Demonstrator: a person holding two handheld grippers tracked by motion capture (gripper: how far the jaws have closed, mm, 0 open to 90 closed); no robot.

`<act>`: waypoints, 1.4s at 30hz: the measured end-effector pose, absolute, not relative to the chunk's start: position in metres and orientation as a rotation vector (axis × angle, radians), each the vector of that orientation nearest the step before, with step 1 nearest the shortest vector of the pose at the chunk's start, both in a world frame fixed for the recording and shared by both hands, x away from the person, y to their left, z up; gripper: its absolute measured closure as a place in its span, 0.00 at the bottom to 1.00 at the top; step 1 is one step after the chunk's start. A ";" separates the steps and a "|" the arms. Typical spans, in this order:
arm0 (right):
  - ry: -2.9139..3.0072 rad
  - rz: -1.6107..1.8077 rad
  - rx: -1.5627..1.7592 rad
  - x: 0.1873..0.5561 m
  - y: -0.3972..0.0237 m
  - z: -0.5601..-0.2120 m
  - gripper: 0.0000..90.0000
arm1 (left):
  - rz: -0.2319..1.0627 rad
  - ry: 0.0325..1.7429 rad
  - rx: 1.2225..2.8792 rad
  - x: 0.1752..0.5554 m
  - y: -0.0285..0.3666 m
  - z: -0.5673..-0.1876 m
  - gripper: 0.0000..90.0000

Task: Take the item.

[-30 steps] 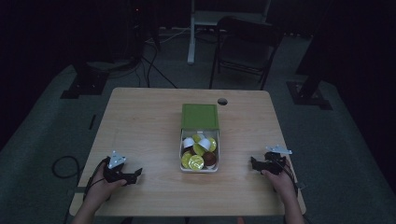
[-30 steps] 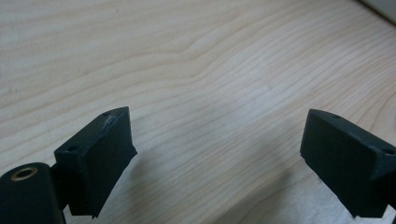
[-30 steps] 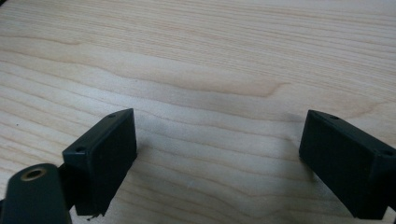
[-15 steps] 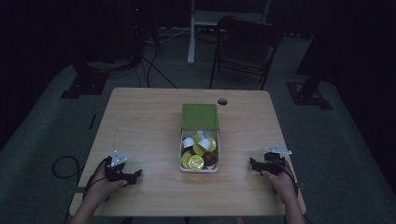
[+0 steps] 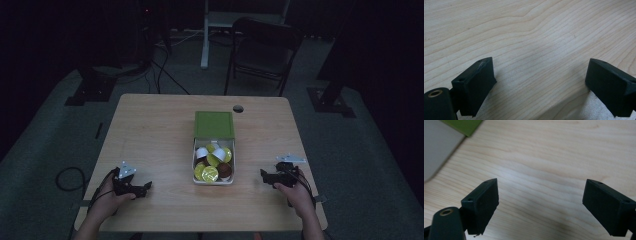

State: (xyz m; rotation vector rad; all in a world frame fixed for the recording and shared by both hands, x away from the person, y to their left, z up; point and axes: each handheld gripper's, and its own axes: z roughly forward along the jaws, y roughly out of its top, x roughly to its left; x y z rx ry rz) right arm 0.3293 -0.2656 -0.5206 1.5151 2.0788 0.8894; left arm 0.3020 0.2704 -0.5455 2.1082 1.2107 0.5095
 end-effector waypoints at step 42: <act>2.272 1.104 0.888 0.326 -0.145 -0.430 0.37 | 0.511 1.210 2.106 0.302 0.270 -0.546 0.10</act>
